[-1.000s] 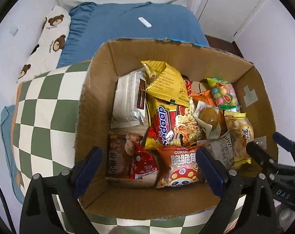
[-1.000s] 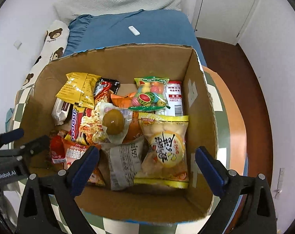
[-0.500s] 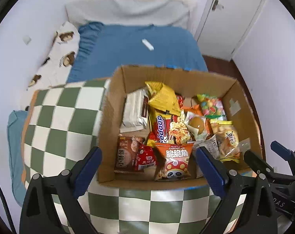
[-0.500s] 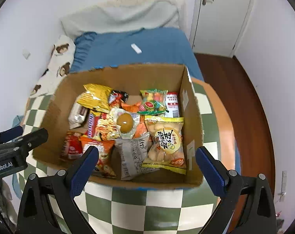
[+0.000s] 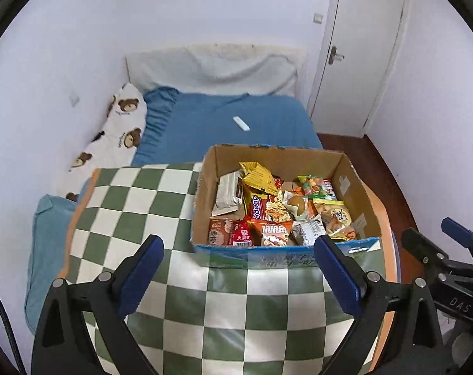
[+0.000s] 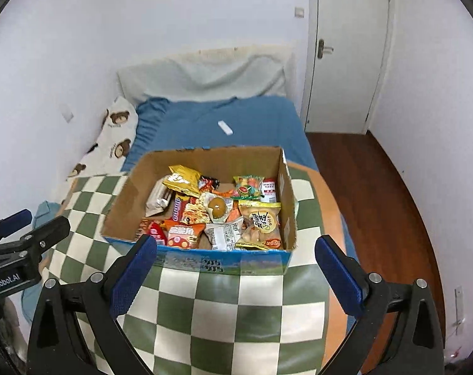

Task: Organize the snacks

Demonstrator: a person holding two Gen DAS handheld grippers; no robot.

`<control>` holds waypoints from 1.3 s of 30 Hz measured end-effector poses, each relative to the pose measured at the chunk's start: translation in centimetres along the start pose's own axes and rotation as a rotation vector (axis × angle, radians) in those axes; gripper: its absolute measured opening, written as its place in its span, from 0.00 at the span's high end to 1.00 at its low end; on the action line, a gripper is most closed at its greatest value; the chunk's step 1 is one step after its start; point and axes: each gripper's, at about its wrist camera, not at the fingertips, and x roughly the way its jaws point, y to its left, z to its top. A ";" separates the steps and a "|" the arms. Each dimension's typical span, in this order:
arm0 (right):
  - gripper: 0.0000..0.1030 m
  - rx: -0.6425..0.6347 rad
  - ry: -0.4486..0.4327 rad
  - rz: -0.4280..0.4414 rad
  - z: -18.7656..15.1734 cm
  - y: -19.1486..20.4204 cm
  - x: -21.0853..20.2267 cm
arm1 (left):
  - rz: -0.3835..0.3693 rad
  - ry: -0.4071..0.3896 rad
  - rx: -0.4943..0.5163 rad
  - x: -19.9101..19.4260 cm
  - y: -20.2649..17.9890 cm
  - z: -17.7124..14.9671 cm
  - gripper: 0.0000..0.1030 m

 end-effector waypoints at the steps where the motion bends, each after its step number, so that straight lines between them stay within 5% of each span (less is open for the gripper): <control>1: 0.00 -0.003 -0.014 -0.001 -0.2 0.1 -1.0 | 0.001 -0.014 0.009 -0.7 -0.1 -0.3 0.04; 11: 0.00 -0.024 -0.162 -0.011 -3.0 0.6 -11.5 | 0.000 -0.103 0.016 -8.1 -0.4 -3.1 0.04; 20: 0.00 -0.037 -0.202 0.015 -4.1 1.3 -16.2 | -0.009 -0.157 0.021 -11.9 -0.4 -4.2 0.04; 39: 0.00 -0.021 -0.195 -0.033 -2.5 0.4 -9.0 | 0.064 -0.158 0.004 -5.6 -0.6 -2.6 0.00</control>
